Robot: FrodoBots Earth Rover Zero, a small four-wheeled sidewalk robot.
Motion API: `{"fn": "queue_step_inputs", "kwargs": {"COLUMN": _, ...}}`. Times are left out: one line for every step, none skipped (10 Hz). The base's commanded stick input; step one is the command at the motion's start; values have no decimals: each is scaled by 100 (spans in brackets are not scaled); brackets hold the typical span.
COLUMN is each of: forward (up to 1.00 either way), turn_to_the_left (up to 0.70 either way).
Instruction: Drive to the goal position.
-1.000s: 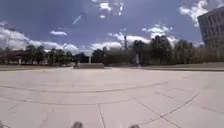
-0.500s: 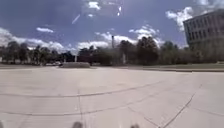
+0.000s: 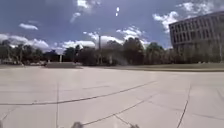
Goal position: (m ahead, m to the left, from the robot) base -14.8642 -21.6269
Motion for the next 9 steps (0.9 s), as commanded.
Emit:
{"fn": "queue_step_inputs", "kwargs": {"forward": 70, "turn_to_the_left": -31}}
{"fn": "queue_step_inputs", "kwargs": {"forward": 70, "turn_to_the_left": -31}}
{"fn": "queue_step_inputs", "kwargs": {"forward": 70, "turn_to_the_left": -31}}
{"fn": "queue_step_inputs", "kwargs": {"forward": 70, "turn_to_the_left": -31}}
{"fn": "queue_step_inputs", "kwargs": {"forward": 70, "turn_to_the_left": -31}}
{"fn": "queue_step_inputs", "kwargs": {"forward": 70, "turn_to_the_left": -31}}
{"fn": "queue_step_inputs", "kwargs": {"forward": 70, "turn_to_the_left": -31}}
{"fn": "queue_step_inputs", "kwargs": {"forward": 70, "turn_to_the_left": -31}}
{"fn": "queue_step_inputs", "kwargs": {"forward": 70, "turn_to_the_left": -31}}
